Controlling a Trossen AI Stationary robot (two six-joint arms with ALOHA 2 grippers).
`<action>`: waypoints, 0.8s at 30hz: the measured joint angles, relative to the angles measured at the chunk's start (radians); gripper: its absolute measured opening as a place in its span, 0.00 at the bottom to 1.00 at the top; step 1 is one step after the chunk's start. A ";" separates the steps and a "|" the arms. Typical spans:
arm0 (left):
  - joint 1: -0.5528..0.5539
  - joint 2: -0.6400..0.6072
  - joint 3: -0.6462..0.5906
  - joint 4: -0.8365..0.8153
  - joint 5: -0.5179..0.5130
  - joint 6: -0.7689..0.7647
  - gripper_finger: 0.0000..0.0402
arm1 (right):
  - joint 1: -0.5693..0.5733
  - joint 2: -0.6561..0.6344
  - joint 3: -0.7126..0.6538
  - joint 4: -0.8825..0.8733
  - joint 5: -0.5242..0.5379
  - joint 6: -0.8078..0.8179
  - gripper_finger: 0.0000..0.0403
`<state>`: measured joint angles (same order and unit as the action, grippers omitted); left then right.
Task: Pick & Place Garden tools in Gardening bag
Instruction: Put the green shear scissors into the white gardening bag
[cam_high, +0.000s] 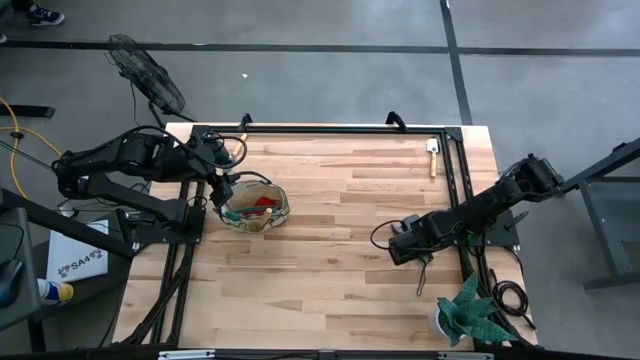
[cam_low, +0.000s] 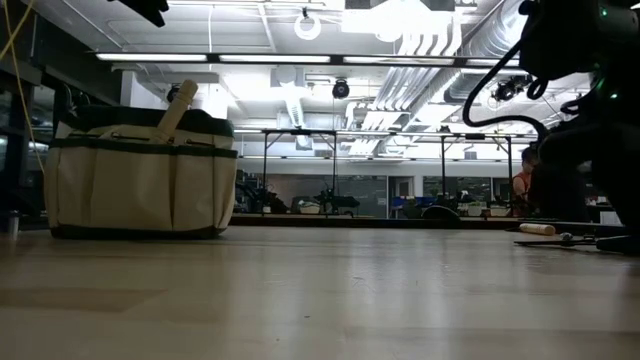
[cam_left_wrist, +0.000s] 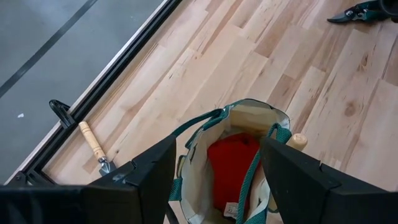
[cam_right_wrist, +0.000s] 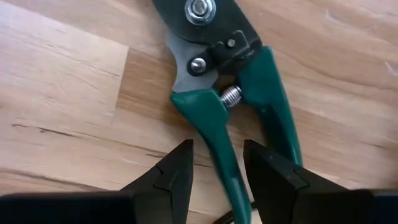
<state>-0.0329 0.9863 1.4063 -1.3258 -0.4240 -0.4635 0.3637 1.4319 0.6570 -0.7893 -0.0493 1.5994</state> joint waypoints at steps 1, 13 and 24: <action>0.000 0.000 0.000 0.000 0.000 -0.001 0.57 | 0.000 0.000 -0.002 0.005 0.002 0.000 0.33; 0.000 0.000 0.000 0.000 0.000 0.000 0.57 | 0.000 -0.004 -0.048 0.091 -0.002 0.009 0.31; 0.000 0.000 0.000 0.000 0.000 0.001 0.57 | 0.000 -0.003 -0.051 0.091 0.008 0.009 0.12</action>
<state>-0.0327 0.9863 1.4063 -1.3262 -0.4240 -0.4625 0.3637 1.4290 0.6064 -0.6985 -0.0410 1.6085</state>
